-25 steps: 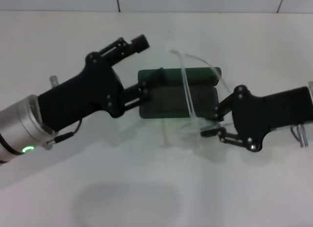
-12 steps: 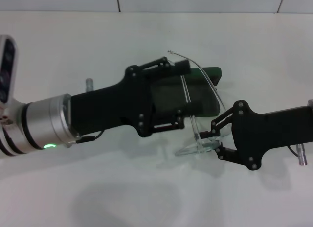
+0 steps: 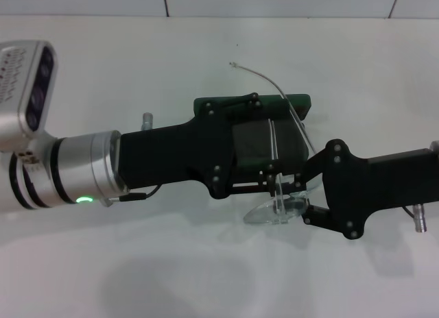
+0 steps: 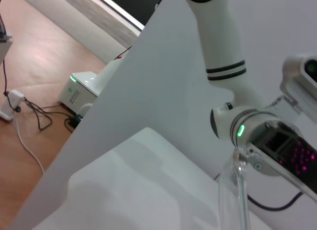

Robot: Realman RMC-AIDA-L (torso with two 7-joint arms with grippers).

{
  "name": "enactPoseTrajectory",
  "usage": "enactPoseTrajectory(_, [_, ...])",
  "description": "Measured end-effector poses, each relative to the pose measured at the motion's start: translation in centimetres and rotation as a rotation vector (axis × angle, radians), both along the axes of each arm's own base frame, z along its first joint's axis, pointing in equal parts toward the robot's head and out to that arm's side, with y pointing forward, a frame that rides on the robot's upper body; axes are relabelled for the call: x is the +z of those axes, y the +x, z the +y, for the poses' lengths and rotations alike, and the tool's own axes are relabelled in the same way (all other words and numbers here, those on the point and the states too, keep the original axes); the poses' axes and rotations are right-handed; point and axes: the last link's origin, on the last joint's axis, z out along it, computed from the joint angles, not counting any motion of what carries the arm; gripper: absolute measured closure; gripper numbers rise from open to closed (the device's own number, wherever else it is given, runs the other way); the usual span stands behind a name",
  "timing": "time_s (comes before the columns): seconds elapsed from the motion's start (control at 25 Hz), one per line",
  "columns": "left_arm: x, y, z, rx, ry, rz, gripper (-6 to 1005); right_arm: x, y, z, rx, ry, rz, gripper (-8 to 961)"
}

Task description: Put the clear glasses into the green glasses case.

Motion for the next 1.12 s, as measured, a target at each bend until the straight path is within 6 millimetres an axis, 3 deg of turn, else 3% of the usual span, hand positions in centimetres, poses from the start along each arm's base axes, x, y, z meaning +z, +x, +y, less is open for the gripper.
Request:
enactPoseTrajectory(0.44, [-0.2,0.6,0.5,0.052,-0.121,0.032,259,-0.2,-0.2,-0.7,0.127,0.057,0.072,827])
enactPoseTrajectory(1.12, [-0.2,1.2,0.6,0.139,-0.255,0.005,259,0.0,0.2,-1.7,0.183,0.059,0.100,827])
